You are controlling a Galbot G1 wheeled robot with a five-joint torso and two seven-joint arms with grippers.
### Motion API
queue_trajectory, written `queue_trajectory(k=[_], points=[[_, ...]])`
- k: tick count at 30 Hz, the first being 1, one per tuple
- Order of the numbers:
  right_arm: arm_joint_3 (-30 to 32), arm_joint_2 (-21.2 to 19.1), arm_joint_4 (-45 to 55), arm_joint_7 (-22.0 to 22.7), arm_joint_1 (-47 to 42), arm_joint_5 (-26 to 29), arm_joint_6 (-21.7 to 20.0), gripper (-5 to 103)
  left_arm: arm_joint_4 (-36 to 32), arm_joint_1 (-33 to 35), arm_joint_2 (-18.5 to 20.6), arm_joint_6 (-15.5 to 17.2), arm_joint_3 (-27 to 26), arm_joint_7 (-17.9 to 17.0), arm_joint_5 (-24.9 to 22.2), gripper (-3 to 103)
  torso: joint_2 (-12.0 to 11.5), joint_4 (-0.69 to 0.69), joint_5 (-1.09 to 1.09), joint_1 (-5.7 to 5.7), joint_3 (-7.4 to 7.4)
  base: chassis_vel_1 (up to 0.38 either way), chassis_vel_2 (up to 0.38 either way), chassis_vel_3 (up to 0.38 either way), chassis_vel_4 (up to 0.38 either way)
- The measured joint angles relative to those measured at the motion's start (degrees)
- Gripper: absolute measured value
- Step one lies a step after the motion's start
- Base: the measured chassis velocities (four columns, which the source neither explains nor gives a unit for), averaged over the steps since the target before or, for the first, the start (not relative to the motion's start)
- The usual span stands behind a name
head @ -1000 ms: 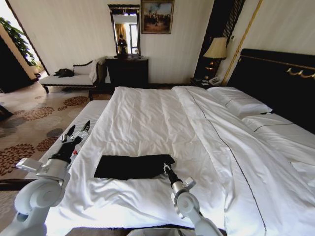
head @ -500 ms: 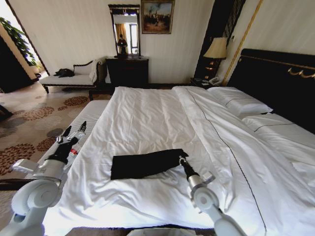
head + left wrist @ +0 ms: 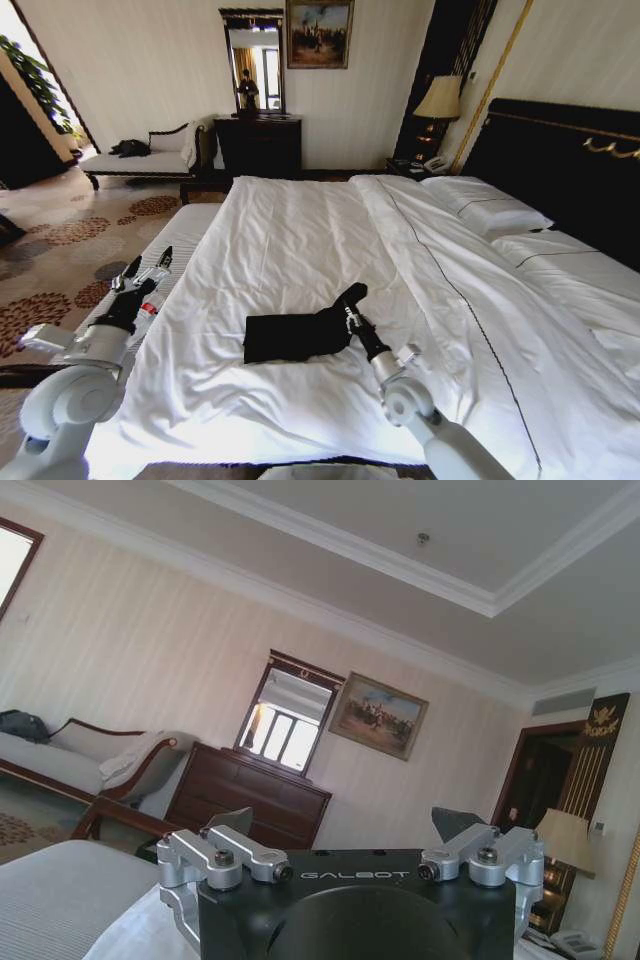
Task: Fold the clothes on the bed.
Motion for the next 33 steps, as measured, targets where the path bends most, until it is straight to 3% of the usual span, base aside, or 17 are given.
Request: queue_trajectory(k=[3, 7, 16, 33], points=[[-3.90, 2.89, -4.17, -5.01, 3.24, -3.05, 2.39, 5, 0.10, 0.08, -0.46, 0.00, 0.08, -0.02, 0.44, 100, 0.00, 0.01, 0.00, 0.00, 0.00, 0.000, 0.000, 0.000, 0.000], [-7.20, 5.49, -7.12, -6.04, 5.69, -3.74, 2.90, 5, 0.54, 0.00, -1.23, 0.00, 1.21, -0.02, 1.46, 100, 0.00, 0.00, -0.01, 0.01, 0.00, 0.000, 0.000, 0.000, 0.000], [-12.53, 10.84, -16.34, -6.81, 8.41, -9.00, 4.03, 5, 1.37, -0.29, -1.57, -0.01, 1.85, 0.00, 2.07, 100, 0.01, 0.00, 0.00, 0.00, 0.00, 0.000, 0.000, 0.000, 0.000], [-14.17, 15.25, -23.69, -6.48, 10.35, -11.65, 4.77, 5, 1.09, -0.02, -1.95, -0.05, 1.42, 0.00, 2.03, 100, 0.01, 0.00, 0.00, 0.00, 0.00, 0.000, 0.000, 0.000, 0.000]])
